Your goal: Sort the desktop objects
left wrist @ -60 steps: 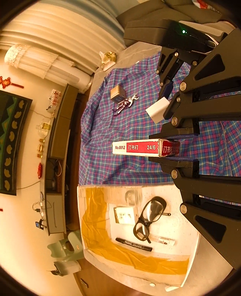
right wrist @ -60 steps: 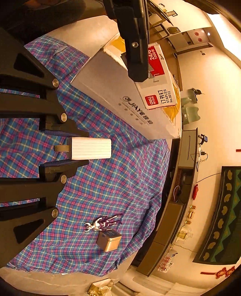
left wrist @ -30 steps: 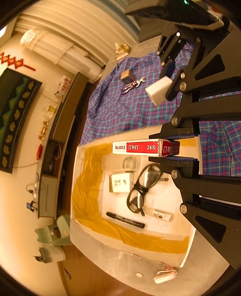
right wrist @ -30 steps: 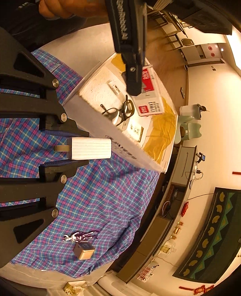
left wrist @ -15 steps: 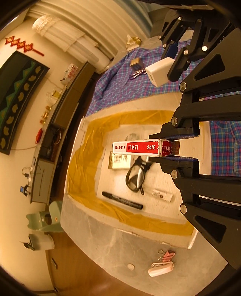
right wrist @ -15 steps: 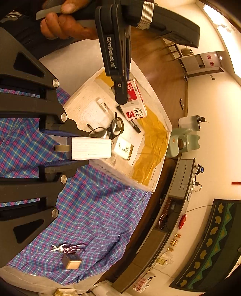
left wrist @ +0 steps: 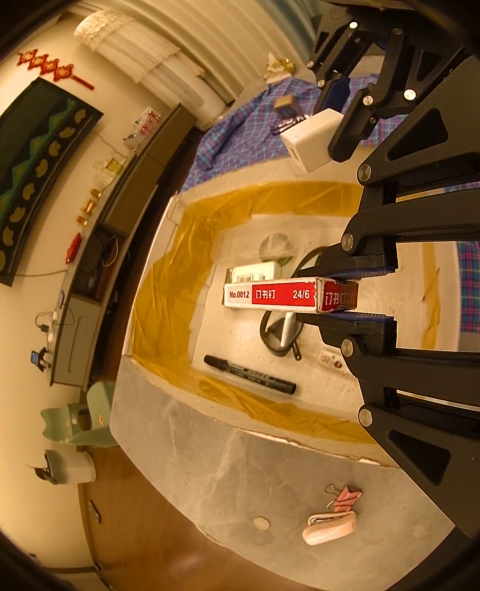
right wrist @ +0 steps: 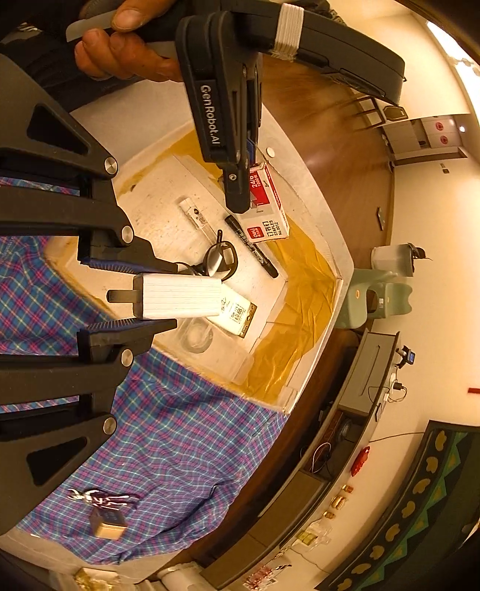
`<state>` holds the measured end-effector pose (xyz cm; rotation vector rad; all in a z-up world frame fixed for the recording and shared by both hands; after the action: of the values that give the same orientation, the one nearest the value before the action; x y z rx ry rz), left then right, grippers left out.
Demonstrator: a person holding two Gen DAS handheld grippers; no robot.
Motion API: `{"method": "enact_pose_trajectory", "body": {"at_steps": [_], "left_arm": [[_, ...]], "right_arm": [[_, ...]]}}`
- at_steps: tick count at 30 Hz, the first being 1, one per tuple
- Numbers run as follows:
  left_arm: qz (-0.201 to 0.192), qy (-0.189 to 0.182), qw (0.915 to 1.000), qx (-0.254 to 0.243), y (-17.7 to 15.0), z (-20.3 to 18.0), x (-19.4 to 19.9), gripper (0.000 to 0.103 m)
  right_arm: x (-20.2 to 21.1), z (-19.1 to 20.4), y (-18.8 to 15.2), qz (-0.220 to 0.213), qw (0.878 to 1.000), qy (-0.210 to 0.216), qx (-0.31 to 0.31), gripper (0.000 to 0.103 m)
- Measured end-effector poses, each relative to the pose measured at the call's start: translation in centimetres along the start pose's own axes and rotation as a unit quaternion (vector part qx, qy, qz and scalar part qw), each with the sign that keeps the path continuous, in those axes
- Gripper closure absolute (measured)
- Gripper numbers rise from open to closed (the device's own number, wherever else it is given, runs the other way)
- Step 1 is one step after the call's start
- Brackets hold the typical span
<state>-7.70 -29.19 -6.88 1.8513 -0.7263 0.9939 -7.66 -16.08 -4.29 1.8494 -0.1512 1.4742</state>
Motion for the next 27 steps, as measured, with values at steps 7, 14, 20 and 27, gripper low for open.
{"method": "enact_pose_trajectory", "body": {"at_steps": [7, 14, 20, 27], "left_arm": [[0.007, 0.013, 0.9999, -0.003, 0.3, 0.9, -1.4, 0.088], [0.006, 0.009, 0.9999, -0.012, 0.0, 1.6, -1.5, 0.088], [0.016, -0.011, 0.9996, -0.022, -0.7, 1.1, -1.9, 0.088], [0.033, -0.029, 0.9989, -0.019, -1.4, 0.9, -2.3, 0.088]], "right_arm": [[-2.2, 0.5, 2.1, 0.022, 0.999, -0.014, 0.020, 0.080], [-4.5, 1.1, 4.0, 0.043, 0.998, -0.028, 0.039, 0.080], [-6.5, 1.0, 5.1, 0.064, 0.996, -0.037, 0.045, 0.080], [-8.7, 0.8, 6.4, 0.086, 0.994, -0.044, 0.045, 0.080]]}}
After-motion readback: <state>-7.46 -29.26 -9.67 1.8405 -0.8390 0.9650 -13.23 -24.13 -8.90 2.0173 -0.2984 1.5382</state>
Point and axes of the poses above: each gripper's, at about its wrist camera, not at the fingertips, and x roughly against the way its jaws point, z to its left, y to its top, the point moved 7 cm from there along -x, roughly the way its jaws point, and after that the axes turned 8 degrees about z, right-handed, at the moved point
